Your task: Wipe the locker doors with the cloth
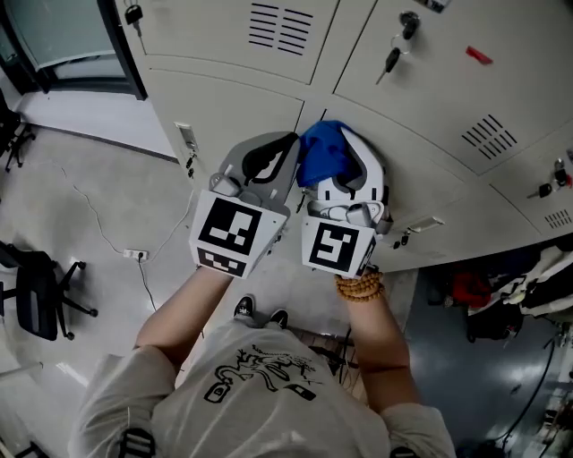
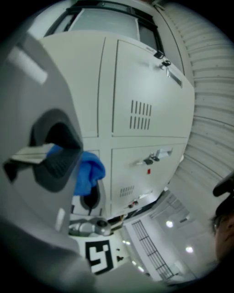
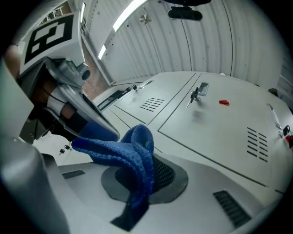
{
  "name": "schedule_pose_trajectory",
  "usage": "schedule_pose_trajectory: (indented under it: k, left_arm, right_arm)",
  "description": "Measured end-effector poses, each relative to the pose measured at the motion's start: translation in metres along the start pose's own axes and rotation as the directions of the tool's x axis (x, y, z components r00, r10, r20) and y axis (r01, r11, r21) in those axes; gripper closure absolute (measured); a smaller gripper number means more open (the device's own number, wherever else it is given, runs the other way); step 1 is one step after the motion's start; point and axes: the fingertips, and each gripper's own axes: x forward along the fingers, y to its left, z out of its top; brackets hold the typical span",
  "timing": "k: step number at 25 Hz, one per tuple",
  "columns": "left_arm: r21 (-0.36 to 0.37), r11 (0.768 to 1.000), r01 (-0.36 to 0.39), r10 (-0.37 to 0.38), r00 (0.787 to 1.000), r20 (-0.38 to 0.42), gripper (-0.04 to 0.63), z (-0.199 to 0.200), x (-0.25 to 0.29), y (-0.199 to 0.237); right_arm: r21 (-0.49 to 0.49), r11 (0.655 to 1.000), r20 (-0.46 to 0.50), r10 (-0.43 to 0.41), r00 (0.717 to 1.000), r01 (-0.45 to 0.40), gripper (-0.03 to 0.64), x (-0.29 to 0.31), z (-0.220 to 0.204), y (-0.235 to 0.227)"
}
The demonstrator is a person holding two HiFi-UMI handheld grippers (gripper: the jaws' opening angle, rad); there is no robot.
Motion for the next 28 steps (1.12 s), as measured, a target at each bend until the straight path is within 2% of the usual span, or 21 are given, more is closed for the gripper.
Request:
schedule_pose_trajectory:
  k: [7, 13, 16, 22, 28]
  left_arm:
    - [0.010, 0.999, 0.041, -0.040, 0.997, -0.071, 0.592, -0.037, 0.016, -0.020]
    - [-0.012, 0.997, 0.071, -0.072, 0.989, -0.127, 0.592, -0.079, 0.023, -0.034]
    - [-0.017, 0.997, 0.081, -0.082, 0.986, -0.145, 0.592, -0.099, 0.026, -0.039]
    - [-0.038, 0.995, 0.089, -0.094, 0.977, -0.191, 0.592, -0.142, 0.027, -0.041]
    - [-0.068, 0.993, 0.101, -0.114, 0.964, -0.241, 0.592, -0.185, 0.023, -0.043]
  right_arm:
    - [-0.001, 1.000, -0.070, -0.007, 0.997, 0.007, 0.588, -0.021, -0.048, 0.005]
    - [0.012, 1.000, -0.131, -0.021, 0.991, 0.023, 0.588, -0.039, -0.094, 0.017]
    - [0.026, 0.999, -0.146, -0.025, 0.989, 0.030, 0.588, -0.046, -0.119, 0.030]
    - [-0.017, 0.997, -0.159, -0.077, 0.984, 0.075, 0.588, -0.057, -0.163, 0.063]
    - [-0.006, 0.998, -0.185, -0.068, 0.981, 0.068, 0.588, -0.056, -0.192, 0.101]
